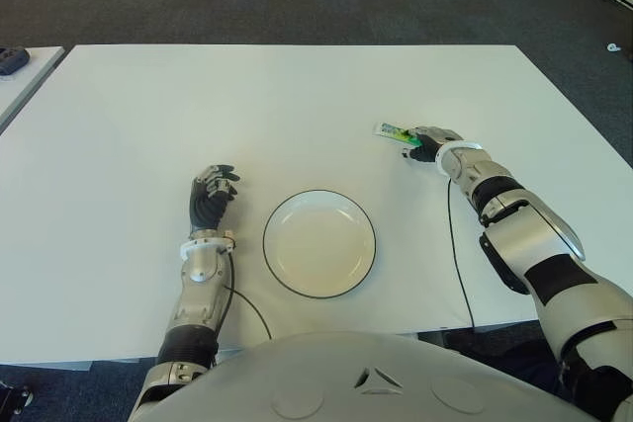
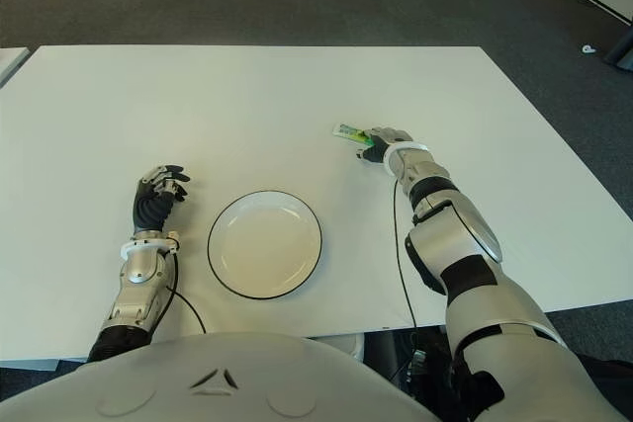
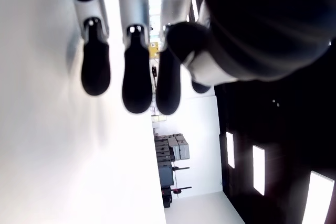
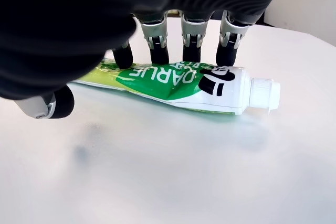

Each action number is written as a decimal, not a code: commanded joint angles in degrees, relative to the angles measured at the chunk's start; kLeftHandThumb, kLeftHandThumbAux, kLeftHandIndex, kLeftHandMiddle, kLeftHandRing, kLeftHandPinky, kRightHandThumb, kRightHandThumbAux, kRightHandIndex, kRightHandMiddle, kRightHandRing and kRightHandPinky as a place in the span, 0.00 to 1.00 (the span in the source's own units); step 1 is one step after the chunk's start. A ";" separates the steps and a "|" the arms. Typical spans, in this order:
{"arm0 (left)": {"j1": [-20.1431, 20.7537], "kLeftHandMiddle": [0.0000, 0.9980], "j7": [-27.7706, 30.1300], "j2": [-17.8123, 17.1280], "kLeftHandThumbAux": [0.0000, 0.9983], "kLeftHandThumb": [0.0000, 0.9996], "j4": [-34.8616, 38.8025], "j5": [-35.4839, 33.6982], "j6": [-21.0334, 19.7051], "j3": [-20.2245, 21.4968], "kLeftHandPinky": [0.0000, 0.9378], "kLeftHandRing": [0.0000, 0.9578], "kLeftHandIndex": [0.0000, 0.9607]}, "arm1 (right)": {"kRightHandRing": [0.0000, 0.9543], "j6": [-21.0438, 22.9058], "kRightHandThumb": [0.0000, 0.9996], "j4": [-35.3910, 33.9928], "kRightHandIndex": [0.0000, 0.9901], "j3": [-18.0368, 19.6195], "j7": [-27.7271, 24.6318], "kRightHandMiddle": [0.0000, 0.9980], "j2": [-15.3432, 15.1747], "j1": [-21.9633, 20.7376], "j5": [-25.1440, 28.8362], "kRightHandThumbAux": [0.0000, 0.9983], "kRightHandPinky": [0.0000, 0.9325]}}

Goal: Put the toothpaste on the table into the plate.

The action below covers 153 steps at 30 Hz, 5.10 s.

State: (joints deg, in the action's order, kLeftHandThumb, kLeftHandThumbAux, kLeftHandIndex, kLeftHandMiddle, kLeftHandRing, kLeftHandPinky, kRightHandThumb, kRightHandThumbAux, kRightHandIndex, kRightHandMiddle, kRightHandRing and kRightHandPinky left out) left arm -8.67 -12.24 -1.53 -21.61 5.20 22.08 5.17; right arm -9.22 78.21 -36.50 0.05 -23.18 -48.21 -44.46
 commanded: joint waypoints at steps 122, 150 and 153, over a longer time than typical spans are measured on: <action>-2.34 0.49 -0.18 -0.29 0.68 0.84 0.63 0.00 -2.24 0.61 0.65 0.65 0.43 | 0.14 -7.66 0.54 -1.12 0.15 -5.09 19.60 0.17 2.53 1.25 -5.91 0.44 0.12; 0.21 0.50 0.21 0.01 0.68 0.83 -4.32 -1.12 0.30 0.91 0.65 0.65 0.42 | 0.00 -9.15 0.55 -9.85 0.00 -2.50 22.35 0.00 1.62 1.01 -4.74 0.19 0.00; 0.26 0.50 0.13 -0.04 0.68 0.83 -4.62 -0.96 0.80 0.89 0.65 0.65 0.42 | 0.00 -11.23 0.56 -9.78 0.00 -3.47 24.83 0.00 0.98 0.80 -5.88 0.19 0.00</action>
State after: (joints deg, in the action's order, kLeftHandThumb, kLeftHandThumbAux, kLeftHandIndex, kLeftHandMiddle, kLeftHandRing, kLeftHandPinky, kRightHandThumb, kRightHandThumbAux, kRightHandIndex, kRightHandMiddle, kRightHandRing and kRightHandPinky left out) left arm -7.50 -12.43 -1.81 -23.66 4.37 24.06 6.00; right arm -18.21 68.48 -38.78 22.71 -21.20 -47.74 -48.94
